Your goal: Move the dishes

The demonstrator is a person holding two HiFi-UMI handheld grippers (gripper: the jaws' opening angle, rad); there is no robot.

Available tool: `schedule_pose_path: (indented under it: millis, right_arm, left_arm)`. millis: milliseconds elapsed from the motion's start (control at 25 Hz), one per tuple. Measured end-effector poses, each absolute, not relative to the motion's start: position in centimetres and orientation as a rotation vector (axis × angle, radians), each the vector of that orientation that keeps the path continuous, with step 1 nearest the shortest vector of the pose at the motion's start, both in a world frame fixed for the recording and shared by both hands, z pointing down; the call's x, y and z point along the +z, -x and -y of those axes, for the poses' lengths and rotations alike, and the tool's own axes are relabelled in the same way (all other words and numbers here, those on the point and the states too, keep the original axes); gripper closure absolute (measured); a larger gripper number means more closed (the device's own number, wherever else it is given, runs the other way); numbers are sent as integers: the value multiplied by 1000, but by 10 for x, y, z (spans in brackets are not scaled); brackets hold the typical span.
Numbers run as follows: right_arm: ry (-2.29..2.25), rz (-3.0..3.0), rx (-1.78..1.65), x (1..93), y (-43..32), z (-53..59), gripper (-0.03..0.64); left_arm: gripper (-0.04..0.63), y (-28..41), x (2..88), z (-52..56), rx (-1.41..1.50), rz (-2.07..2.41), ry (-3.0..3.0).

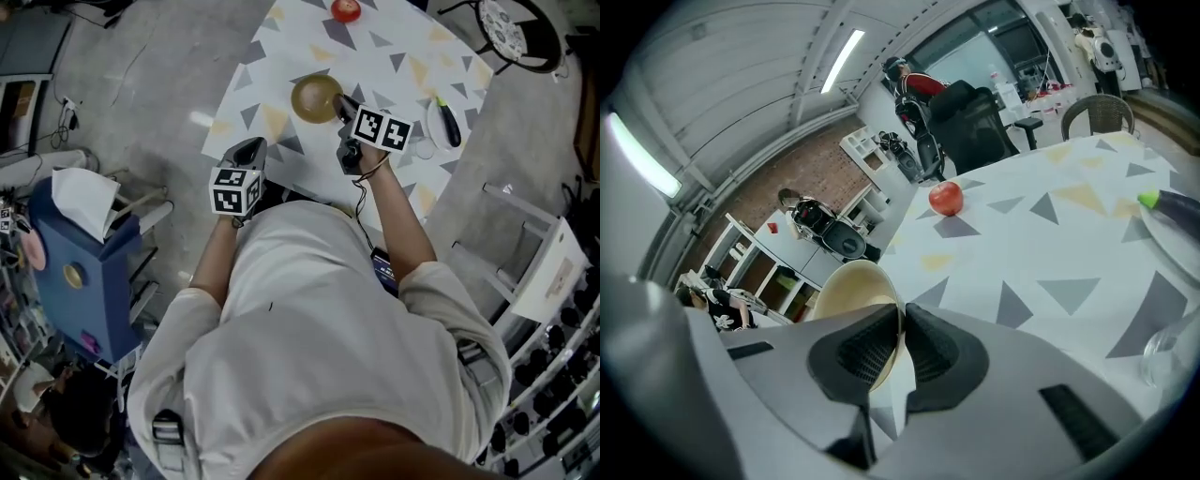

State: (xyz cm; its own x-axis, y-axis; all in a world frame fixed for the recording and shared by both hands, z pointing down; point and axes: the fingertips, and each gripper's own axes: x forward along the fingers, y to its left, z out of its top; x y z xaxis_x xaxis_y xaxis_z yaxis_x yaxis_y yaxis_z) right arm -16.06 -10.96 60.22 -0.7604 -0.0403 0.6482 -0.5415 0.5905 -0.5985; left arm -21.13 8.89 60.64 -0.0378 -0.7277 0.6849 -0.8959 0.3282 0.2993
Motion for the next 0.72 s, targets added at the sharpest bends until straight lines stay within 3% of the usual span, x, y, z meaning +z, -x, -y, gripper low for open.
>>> schedule_pose_path:
  millis: [720]
  right_arm:
    - [-537, 2047, 1320, 662, 165, 123, 595]
  left_arm:
    - [575, 201, 620, -91, 276, 1785, -1399]
